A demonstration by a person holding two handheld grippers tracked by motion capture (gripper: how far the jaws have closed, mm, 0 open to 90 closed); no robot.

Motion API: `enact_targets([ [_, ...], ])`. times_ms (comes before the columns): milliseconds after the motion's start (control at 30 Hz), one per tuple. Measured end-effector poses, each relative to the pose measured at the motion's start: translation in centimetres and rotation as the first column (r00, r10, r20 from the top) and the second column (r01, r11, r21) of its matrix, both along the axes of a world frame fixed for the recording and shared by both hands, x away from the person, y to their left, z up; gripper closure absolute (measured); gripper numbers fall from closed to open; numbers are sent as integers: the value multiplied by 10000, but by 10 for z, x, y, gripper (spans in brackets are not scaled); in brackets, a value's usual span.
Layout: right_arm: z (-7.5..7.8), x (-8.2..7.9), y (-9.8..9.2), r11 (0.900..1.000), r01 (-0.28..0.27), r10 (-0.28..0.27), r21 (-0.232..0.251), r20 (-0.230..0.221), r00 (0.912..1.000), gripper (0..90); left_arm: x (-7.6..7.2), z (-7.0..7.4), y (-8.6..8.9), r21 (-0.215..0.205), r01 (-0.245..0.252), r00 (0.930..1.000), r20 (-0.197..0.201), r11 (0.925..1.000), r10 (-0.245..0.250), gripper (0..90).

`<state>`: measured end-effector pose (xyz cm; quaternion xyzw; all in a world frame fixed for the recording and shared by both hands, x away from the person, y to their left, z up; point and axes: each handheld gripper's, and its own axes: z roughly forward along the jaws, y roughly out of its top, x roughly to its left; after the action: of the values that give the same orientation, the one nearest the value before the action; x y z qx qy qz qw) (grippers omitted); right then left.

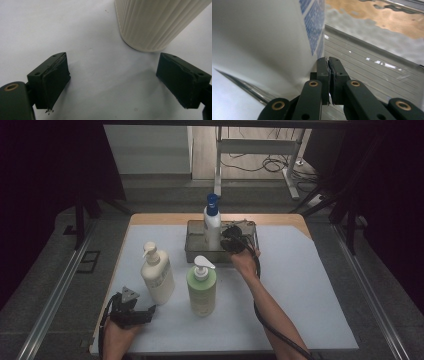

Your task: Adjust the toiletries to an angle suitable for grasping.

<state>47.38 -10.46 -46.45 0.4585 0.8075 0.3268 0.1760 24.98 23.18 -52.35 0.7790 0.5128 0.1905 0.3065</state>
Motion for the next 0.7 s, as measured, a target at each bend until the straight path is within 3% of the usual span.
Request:
enact_targets([
  [700, 3, 10, 11, 9998, 14, -14, 223, 26, 10000, 877, 0, 0, 0, 6, 10, 10000, 6, 10000, -10, 109],
])
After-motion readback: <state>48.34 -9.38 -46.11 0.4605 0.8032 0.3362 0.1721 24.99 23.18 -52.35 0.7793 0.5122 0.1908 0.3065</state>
